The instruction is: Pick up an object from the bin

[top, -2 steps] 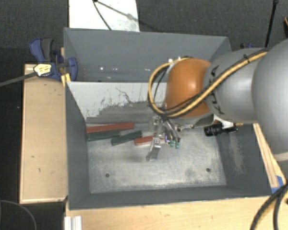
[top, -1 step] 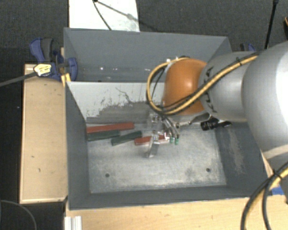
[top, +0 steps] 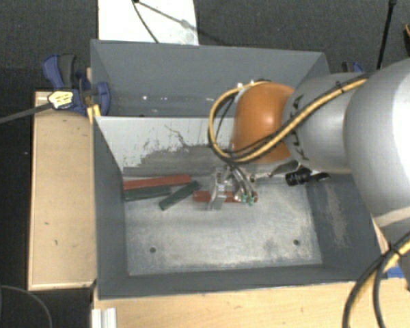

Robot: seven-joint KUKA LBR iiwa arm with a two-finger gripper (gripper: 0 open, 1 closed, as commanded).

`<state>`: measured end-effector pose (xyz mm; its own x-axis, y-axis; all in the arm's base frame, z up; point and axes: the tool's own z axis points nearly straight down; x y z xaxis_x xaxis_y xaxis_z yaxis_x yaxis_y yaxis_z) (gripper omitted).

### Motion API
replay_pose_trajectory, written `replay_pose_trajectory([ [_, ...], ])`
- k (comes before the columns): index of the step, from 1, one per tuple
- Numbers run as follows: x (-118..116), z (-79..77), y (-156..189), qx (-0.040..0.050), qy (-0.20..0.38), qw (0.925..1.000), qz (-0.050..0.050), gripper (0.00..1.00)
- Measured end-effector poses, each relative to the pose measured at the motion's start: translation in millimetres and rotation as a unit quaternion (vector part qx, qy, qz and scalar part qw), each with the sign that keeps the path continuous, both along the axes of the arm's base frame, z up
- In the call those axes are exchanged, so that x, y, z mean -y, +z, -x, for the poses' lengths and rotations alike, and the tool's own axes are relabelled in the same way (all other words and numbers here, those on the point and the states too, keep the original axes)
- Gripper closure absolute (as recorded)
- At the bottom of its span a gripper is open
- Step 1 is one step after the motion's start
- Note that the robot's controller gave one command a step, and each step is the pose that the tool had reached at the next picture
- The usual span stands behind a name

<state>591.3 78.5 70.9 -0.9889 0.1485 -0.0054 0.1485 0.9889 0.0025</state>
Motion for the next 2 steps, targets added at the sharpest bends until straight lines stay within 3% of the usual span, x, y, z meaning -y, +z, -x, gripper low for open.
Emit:
replay_pose_trajectory([
  [1, -20.6, 14.1, 11.4, -0.0030, 0.053, 0.9986, 0.001, 1.00],
  [2, -41.8, 6.2, 206.7, 0.0029, 0.074, 0.9972, 0.000, 1.00],
])
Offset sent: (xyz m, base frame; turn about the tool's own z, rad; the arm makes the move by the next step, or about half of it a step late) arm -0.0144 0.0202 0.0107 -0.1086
